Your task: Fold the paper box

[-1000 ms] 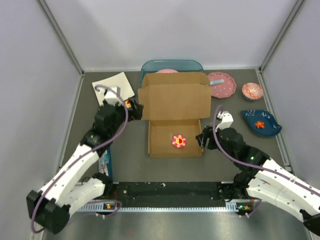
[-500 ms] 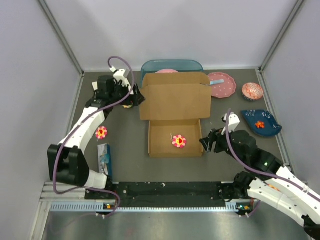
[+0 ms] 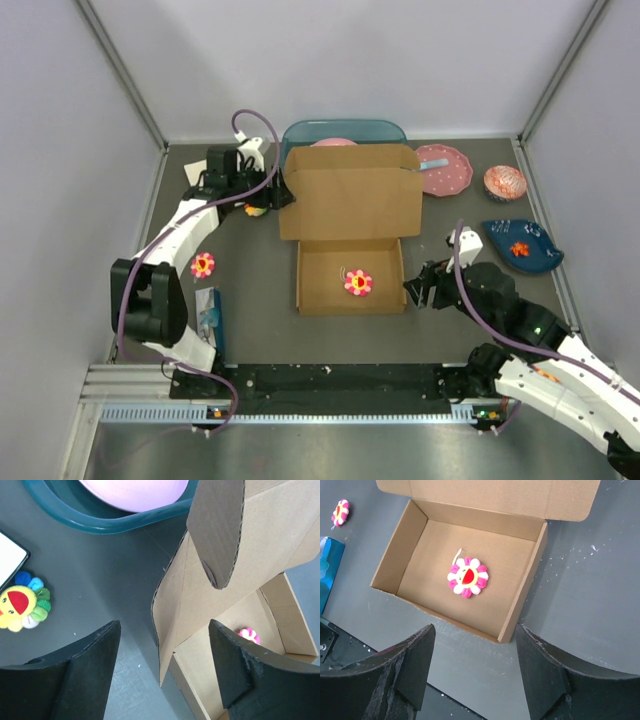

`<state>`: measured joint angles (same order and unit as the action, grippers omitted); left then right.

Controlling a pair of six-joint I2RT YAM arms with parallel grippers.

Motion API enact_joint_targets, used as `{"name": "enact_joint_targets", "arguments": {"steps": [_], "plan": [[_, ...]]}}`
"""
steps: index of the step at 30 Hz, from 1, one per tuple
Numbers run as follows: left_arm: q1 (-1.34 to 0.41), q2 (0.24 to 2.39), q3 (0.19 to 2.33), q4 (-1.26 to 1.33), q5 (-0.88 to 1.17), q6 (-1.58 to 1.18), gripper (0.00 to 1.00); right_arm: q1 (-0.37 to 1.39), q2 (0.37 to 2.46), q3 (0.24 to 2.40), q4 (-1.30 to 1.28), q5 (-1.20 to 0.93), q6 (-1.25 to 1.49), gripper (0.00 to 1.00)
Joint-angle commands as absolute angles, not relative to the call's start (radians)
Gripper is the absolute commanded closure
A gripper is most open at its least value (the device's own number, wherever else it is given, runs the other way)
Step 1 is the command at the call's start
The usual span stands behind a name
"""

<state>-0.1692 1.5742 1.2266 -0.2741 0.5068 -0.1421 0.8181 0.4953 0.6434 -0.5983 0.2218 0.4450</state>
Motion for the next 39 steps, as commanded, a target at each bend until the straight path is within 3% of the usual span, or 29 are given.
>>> {"name": "enact_joint_targets", "arguments": {"steps": [1,7,17,24,30,39], "plan": [[-0.161,1.597,1.267,-0.184,0.567,-0.121,0.27,0.830,0.477,0.696,-0.598,0.252,0.442,0.34],[-0.161,1.594,1.224,-0.156,0.597,-0.115,0.51,0.827,0.498,0.738,-0.611,0.262,0.443,0.34],[-0.170,1.566,1.168,-0.118,0.600,-0.127,0.69,0.827,0.540,0.804,-0.629,0.304,0.425,0.34],[-0.187,1.473,1.040,-0.057,0.551,-0.111,0.78,0.822,0.617,0.864,-0.637,0.523,0.391,0.34],[-0.196,1.401,0.989,-0.020,0.534,-0.094,1.00,0.726,0.721,0.971,-0.624,0.557,0.351,0.29],[-0.250,1.263,0.931,-0.063,0.477,-0.031,1.00,0.420,0.882,1.101,-0.609,0.212,0.322,0.17]]}}
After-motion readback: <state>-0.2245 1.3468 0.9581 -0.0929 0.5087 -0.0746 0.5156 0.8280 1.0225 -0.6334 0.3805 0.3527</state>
